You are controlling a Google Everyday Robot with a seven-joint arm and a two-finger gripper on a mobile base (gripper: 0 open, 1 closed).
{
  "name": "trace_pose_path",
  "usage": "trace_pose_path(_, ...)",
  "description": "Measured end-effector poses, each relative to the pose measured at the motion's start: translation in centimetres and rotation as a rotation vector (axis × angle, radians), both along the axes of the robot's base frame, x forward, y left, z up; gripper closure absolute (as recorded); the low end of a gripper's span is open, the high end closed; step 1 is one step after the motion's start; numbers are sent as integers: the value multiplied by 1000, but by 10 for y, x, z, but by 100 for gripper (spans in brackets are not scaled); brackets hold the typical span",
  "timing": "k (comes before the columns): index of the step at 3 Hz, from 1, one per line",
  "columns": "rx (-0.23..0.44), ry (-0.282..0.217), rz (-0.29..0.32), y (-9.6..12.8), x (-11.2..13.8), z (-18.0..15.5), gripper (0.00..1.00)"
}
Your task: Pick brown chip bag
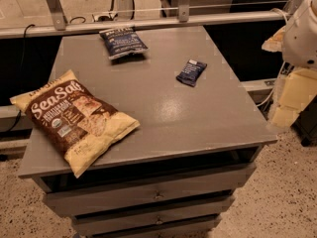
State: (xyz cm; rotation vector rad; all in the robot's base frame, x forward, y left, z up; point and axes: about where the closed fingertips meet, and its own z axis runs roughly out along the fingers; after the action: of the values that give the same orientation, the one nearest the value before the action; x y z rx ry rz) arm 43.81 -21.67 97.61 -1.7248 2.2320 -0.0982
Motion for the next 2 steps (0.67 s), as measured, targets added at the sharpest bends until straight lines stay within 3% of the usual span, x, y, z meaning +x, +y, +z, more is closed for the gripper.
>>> trace_pose_path(1,0,0,0,0,0,0,0)
trace_pose_path(2,82,7,67,38,23,-10,0)
